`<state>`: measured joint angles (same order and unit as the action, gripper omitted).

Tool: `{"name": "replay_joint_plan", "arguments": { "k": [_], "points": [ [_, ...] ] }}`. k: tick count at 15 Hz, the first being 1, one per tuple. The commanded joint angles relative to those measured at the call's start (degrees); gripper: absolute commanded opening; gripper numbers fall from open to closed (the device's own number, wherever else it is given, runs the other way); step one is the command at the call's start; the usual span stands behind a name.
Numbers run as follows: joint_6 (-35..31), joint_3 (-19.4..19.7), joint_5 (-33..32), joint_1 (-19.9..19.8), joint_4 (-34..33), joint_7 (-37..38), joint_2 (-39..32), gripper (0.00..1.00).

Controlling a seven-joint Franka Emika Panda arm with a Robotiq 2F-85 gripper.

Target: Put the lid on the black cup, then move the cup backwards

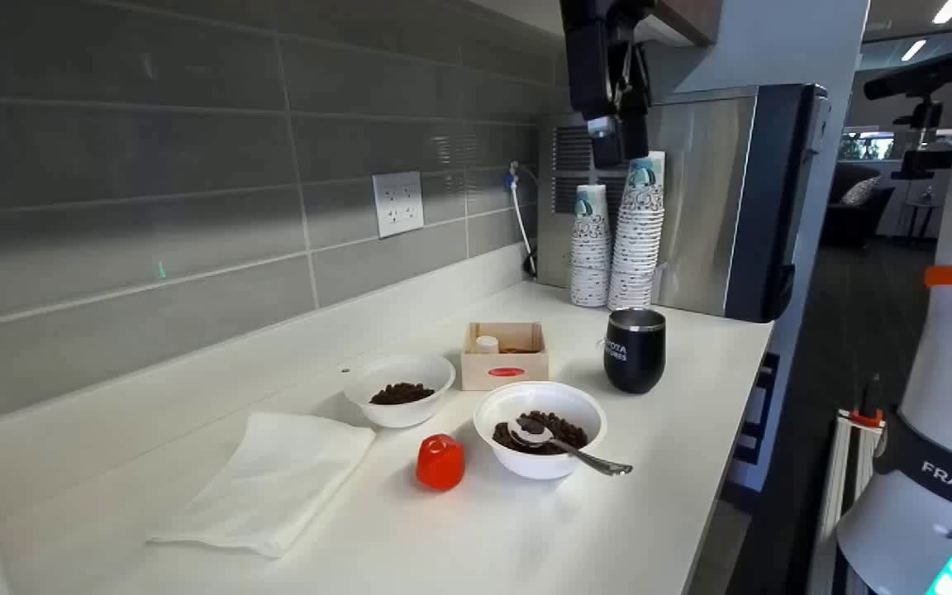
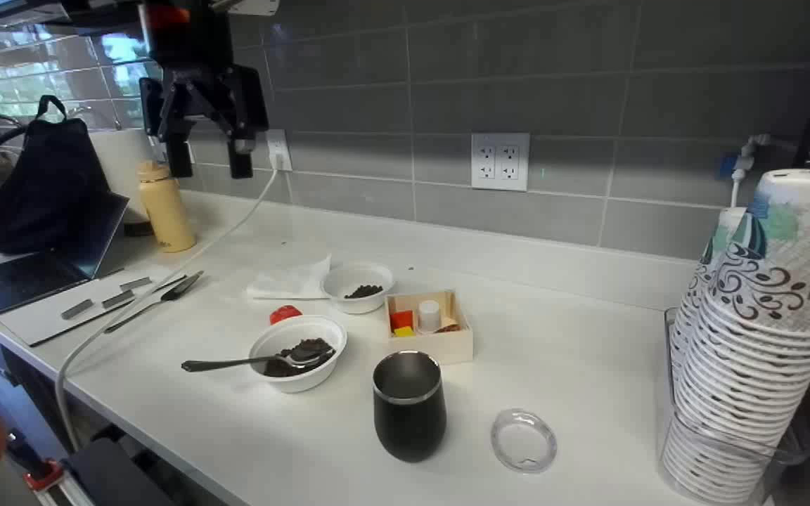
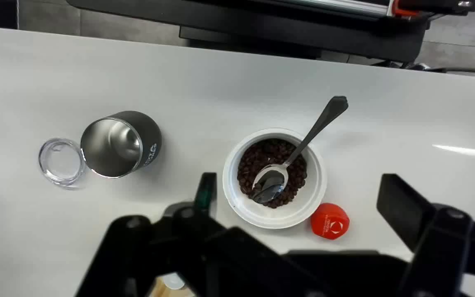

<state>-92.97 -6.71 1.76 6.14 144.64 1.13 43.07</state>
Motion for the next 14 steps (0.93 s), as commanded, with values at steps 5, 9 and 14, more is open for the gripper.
{"name": "replay_joint_plan", "arguments": {
  "k": [5, 9, 14],
  "points": [
    [0.1, 0.1, -0.1, 0.2, -0.1, 0.1, 0.0, 1.00],
    [-3.4, 4.2, 0.4, -2.1, 1.3, -0.8, 0.8, 1.00],
    [-11.0, 10.9, -1.3, -8.6, 2.1, -0.6, -0.2, 1.00]
  ]
}}
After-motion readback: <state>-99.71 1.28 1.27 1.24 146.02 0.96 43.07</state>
